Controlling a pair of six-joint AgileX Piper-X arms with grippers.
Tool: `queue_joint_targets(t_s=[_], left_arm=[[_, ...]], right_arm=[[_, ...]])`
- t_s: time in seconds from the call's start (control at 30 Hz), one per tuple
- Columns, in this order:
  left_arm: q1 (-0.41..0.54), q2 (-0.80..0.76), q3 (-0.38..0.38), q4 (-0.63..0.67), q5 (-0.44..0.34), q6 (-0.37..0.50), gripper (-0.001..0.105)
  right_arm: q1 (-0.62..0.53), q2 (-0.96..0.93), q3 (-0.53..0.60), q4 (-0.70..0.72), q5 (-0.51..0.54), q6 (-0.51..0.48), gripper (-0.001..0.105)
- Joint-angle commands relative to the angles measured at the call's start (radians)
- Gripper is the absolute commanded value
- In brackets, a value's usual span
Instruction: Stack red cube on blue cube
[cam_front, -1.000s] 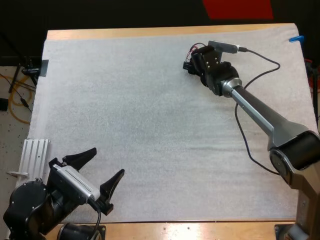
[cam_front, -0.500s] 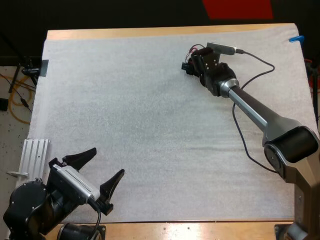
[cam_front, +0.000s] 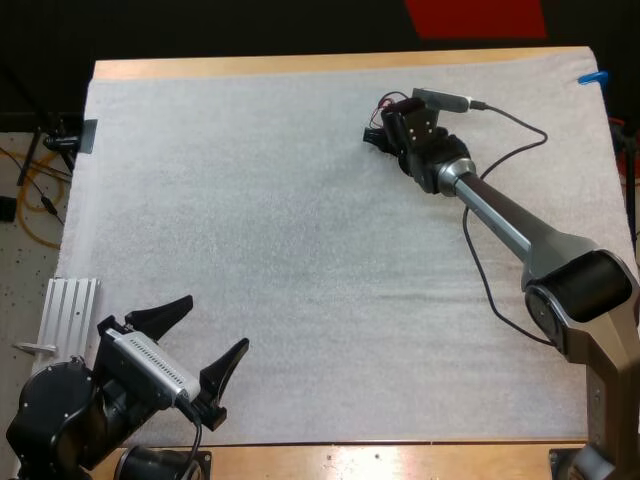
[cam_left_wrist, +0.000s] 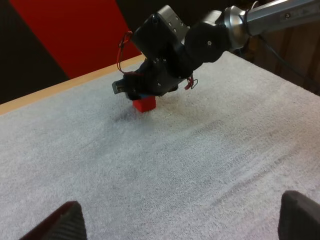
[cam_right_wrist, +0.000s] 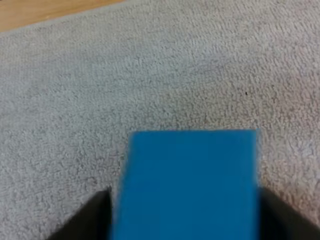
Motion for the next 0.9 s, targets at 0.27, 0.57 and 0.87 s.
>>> queue_joint_targets(t_s=[0.27,0.57,0.87], left_arm=[[-0.005,0.004,-0.006,-0.01,0.005,-0.013,0.075],[-0.005,0.004,-0.006,-0.01,0.005,-0.013,0.075],[-0.005,0.004,-0.006,-0.01,0.005,-0.013,0.075]], right_arm=[[-0.006,-0.009,-0.01,-0.005,0.011,-0.068,0.037],[-0.001,-0.056,-0.01,0.018,0.011,-0.09,0.037],[0.021,-0.146,-0.01,0.093,0.057,-0.09,0.036]])
